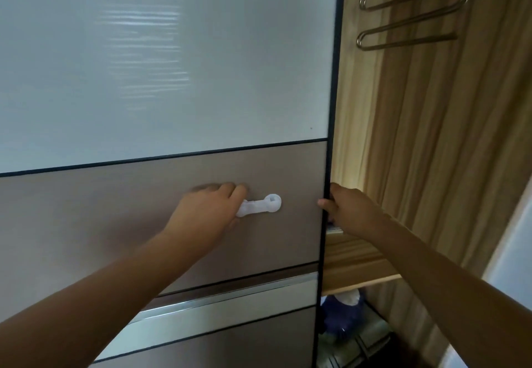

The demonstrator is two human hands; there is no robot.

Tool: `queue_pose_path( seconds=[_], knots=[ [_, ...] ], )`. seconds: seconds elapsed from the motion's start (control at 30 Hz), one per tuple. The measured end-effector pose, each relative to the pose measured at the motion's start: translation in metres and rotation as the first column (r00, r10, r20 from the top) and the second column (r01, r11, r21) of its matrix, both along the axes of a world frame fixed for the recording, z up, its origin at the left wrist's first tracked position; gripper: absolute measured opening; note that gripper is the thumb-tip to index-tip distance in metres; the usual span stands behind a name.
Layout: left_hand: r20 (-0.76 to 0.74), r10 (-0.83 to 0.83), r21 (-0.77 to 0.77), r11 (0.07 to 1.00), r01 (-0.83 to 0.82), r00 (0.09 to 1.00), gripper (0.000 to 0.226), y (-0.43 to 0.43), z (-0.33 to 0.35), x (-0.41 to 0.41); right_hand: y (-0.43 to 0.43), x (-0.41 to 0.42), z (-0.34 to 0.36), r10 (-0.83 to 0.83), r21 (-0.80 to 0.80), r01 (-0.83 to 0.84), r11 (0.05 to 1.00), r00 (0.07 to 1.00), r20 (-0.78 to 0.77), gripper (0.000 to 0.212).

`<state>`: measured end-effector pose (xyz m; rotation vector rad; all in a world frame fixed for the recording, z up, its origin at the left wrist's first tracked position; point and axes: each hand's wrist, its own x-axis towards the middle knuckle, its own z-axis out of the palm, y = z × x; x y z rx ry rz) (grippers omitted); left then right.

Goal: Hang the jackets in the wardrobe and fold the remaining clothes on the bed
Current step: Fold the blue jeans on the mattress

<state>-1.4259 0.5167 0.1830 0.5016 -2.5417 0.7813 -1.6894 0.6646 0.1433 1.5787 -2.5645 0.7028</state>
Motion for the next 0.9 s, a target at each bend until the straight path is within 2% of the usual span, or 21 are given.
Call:
queue_pose_path(
  seconds=[0.1, 0.17, 0.3, 0.53, 0.73, 0.9],
  knots=[
    [0.045, 0.019, 0.000, 1.000, -0.019, 0.999, 0.057, 0.020, 0.001, -0.041, 0.021, -0.040, -0.022, -0.018, 0.093, 0.017, 0.995, 1.000, 0.011, 0.026],
    [0.049, 0.001, 0.006, 1.000, -0.002, 0.999, 0.057, 0.033, 0.001, -0.070, 0.035, -0.067, -0.040, -0.059, 0.139, 0.059, 0.988, 0.998, -0.005, 0.031],
    [0.051, -0.053, 0.014, 0.999, 0.053, 0.997, 0.050, 0.058, 0.002, -0.124, 0.059, -0.112, -0.054, -0.165, 0.106, 0.177, 0.979, 0.980, -0.113, 0.040],
    [0.144, -0.044, 0.000, 0.999, 0.044, 0.989, 0.036, 0.102, 0.002, -0.211, 0.091, -0.183, -0.047, -0.259, 0.186, 0.259, 0.948, 0.966, -0.027, 0.046],
    [0.227, 0.031, 0.057, 0.997, -0.045, 0.973, 0.049, 0.134, -0.008, -0.268, 0.123, -0.235, -0.047, -0.334, 0.187, 0.324, 0.927, 0.942, 0.023, 0.056],
    [0.267, -0.017, 0.077, 0.997, -0.004, 0.964, 0.047, 0.155, -0.008, -0.303, 0.145, -0.266, -0.044, -0.412, 0.195, 0.402, 0.895, 0.911, 0.014, 0.057]
  ],
)
